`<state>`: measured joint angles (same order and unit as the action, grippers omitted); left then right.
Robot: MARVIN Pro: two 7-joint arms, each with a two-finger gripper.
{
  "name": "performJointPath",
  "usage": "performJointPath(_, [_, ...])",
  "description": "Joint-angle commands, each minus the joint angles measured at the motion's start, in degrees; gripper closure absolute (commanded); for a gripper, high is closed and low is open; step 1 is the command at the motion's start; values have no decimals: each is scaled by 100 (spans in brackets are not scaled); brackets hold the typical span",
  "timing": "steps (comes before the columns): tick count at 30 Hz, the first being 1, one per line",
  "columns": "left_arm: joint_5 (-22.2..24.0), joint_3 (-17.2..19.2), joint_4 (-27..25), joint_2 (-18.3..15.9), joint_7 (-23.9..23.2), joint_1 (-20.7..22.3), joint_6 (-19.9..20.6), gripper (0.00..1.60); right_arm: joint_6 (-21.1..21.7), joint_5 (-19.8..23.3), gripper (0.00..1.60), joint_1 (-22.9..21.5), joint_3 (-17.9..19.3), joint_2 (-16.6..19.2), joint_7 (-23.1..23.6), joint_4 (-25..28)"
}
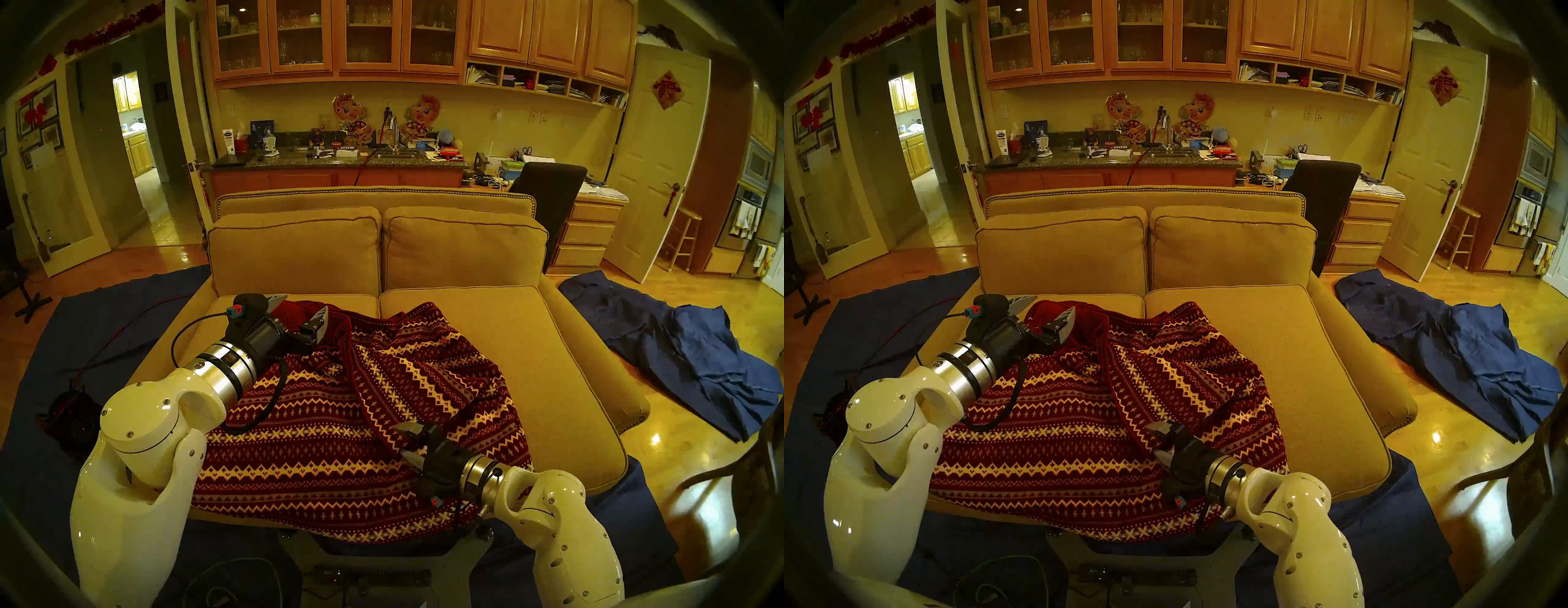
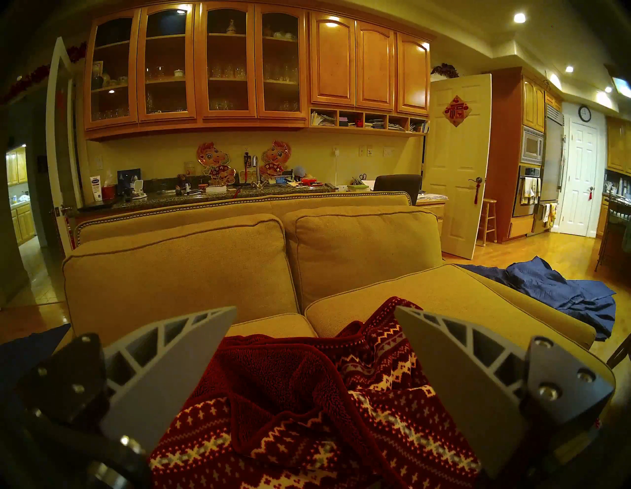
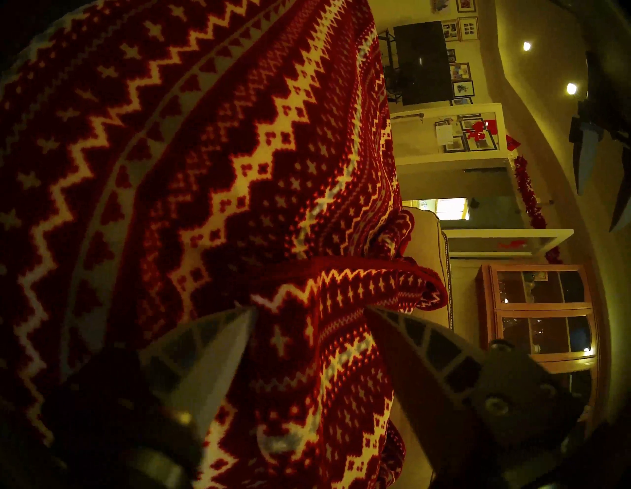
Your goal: Fold the blanket in half twice
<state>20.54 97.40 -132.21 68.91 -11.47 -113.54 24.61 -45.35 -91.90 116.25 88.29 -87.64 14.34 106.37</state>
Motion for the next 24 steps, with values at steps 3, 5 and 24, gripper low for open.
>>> performJointPath(3, [-3, 13, -54, -3, 5, 15, -2, 0, 109, -123, 77, -97, -65, -47, -127, -22])
performJointPath(5, [-3, 13, -54, -3, 5, 15, -2, 0, 97, -105, 89, -103, -52, -48, -107, -14])
performJointPath(24, [-2, 11, -47, -3, 2, 18, -7, 0, 389, 1659, 160, -745, 261, -436, 286, 189])
